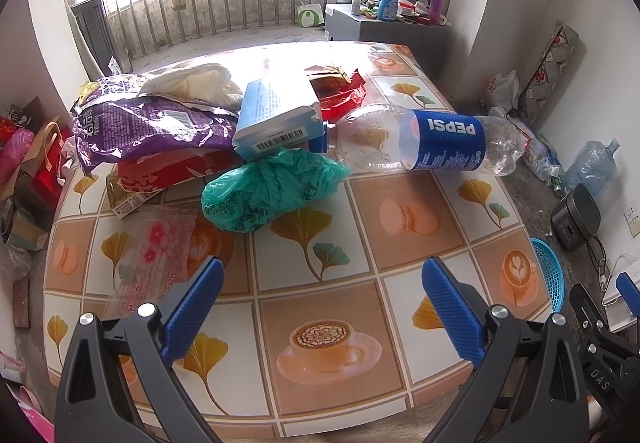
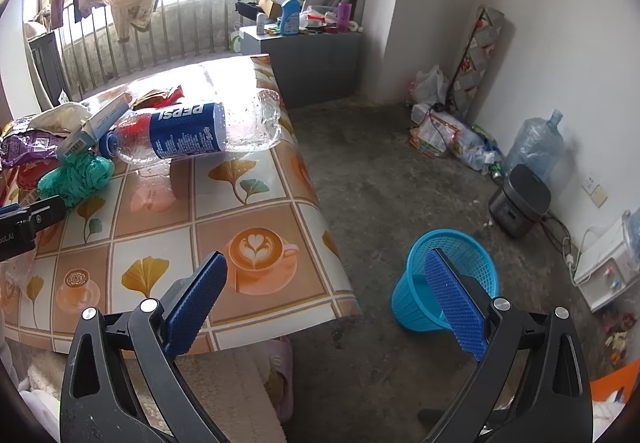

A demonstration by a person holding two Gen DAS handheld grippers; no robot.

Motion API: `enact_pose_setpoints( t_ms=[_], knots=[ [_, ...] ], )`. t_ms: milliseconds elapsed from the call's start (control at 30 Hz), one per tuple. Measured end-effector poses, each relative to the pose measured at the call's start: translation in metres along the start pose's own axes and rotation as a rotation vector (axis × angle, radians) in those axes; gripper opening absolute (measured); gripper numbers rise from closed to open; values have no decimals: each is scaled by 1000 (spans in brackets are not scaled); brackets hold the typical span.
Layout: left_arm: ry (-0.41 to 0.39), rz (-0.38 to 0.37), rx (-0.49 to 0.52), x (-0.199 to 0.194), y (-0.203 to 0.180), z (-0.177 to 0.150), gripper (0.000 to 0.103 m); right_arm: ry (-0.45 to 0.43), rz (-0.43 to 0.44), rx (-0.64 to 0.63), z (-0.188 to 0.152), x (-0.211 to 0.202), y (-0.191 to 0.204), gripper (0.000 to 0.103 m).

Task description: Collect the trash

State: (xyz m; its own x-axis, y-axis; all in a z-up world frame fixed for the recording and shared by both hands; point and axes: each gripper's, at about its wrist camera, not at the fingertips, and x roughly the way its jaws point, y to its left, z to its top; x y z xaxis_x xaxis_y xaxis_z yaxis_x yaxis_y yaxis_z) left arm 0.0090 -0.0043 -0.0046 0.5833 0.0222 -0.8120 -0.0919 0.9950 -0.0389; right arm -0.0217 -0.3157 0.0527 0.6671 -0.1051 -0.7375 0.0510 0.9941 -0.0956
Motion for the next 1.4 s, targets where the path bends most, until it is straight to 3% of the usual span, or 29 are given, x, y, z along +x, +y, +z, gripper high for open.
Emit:
enact_pose_setpoints(
  t_ms=[1400],
  knots=[
    [7,26,-15,2,8,-3,97,5,2,0,0,-1,4,95]
  ],
)
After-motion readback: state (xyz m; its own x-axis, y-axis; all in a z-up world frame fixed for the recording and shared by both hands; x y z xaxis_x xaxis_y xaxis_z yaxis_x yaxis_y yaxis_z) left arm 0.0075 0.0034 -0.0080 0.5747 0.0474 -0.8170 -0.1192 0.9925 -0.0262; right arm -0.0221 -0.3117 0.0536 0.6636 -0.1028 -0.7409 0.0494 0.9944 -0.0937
